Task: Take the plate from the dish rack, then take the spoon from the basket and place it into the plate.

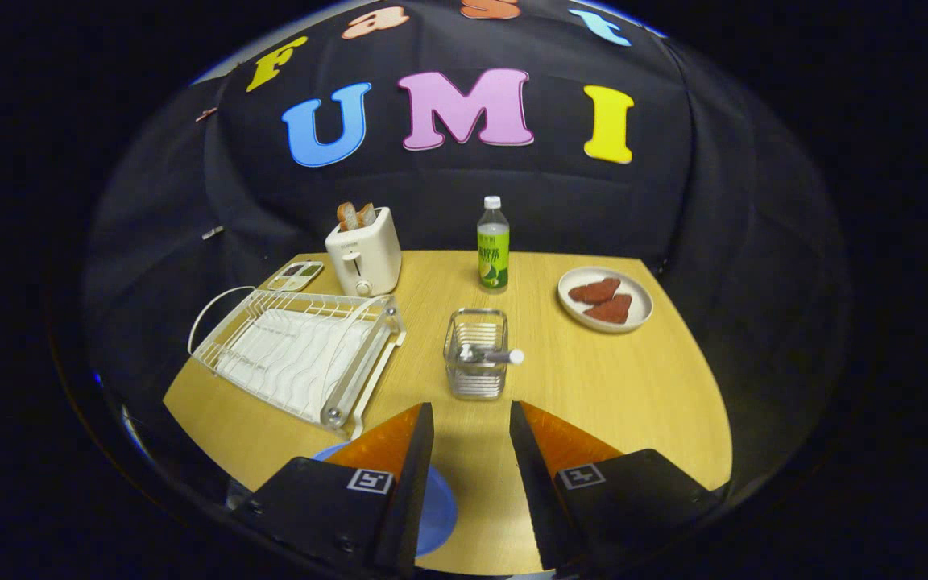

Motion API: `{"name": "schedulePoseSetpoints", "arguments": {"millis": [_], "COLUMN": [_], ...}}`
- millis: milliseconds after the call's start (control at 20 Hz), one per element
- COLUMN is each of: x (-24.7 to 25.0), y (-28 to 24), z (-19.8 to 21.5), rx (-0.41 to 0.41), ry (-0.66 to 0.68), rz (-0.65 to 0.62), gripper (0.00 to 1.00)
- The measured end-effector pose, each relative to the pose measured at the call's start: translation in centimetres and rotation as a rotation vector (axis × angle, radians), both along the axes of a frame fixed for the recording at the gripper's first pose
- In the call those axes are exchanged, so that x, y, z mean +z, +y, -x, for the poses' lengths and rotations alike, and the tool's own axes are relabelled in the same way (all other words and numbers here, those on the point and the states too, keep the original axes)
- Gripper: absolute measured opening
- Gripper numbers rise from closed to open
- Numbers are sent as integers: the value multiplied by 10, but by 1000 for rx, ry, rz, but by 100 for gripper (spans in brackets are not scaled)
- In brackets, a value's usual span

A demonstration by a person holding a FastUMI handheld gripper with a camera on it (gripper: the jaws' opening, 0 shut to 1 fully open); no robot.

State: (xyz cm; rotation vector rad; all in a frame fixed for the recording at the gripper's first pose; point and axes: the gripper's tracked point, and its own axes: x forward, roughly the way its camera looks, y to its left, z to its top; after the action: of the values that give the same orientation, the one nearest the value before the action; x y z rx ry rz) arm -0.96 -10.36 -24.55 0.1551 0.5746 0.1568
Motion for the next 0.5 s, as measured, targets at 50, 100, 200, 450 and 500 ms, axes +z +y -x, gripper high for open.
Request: {"name": "schedulePoseSetpoints", "arguments": {"millis": [50, 100, 200, 450, 500], "x": [2, -1, -11, -61, -66], "y": [-6, -10, -15, -8, -7], "z": [-13, -24, -47, -73, -77], "rx": [3, 4, 0, 49, 56], "ry": [-7, 5, 34, 157, 163], "rz": [33, 53, 58, 70, 77], "gripper": [59, 59, 59, 56, 56]}}
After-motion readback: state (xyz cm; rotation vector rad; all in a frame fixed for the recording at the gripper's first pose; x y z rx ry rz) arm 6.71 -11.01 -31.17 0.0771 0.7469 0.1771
